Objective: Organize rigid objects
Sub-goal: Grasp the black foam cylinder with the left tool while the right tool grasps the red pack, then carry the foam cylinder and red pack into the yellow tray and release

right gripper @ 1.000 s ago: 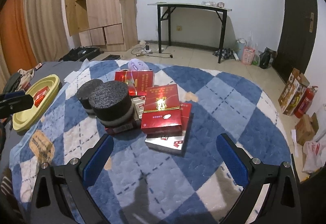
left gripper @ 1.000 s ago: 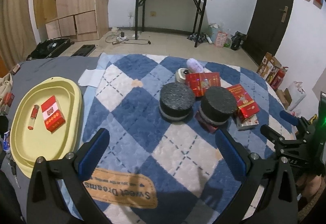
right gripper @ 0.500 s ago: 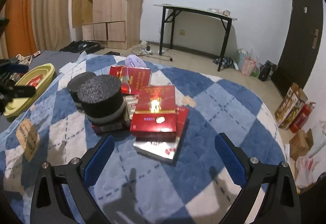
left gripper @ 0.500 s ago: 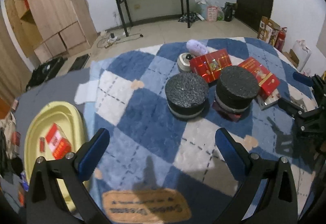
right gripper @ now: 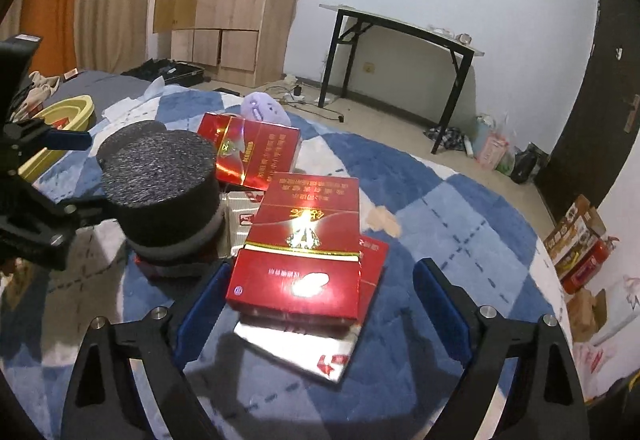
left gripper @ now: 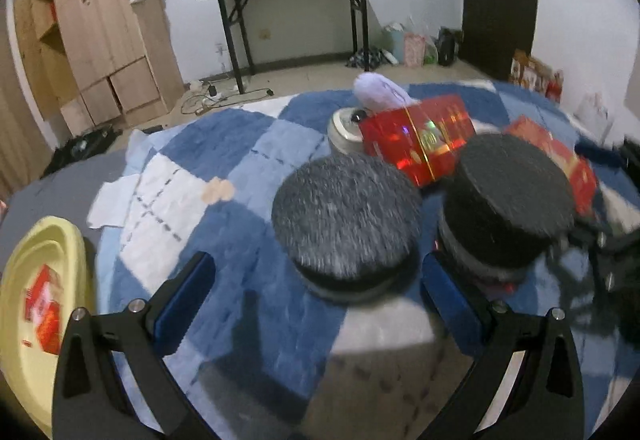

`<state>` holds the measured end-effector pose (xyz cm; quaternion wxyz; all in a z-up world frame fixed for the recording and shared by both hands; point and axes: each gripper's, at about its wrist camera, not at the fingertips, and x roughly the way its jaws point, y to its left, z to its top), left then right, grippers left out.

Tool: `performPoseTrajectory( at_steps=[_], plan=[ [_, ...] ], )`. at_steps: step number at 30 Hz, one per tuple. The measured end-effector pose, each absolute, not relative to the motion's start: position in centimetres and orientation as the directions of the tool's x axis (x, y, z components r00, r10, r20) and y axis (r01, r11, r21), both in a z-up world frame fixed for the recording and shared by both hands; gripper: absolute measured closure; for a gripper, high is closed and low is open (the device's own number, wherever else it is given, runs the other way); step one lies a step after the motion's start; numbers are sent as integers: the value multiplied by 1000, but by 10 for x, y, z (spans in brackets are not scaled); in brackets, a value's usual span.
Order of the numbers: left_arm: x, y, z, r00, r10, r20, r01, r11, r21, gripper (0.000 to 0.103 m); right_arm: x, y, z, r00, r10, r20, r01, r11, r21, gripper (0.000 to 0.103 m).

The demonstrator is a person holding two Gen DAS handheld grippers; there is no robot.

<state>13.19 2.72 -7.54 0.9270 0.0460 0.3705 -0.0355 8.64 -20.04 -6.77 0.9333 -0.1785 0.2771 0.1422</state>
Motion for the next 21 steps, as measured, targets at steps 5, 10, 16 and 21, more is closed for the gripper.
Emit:
performPoseTrajectory(
  at_steps=[5, 10, 16, 21],
  plan=[
    [148, 25, -78, 749, -64, -660, 105, 994, 22, 0, 95, -197, -72, 797, 182, -576, -379, 894, -241, 19],
    [152, 24, -84, 742, -119, -660, 116, 992, -49, 33, 96, -196, -72, 800, 197, -566, -385, 893, -232, 43],
    [136, 27, -67, 754, -139, -643, 120, 990, -74, 33, 94, -206, -69, 801, 225, -554, -388, 900, -197, 45],
    [110, 33, -15, 735, -145, -662, 211, 977, 19, 33, 84, -224, -43, 841, 228, -491, -344, 925, -160, 45]
  ],
)
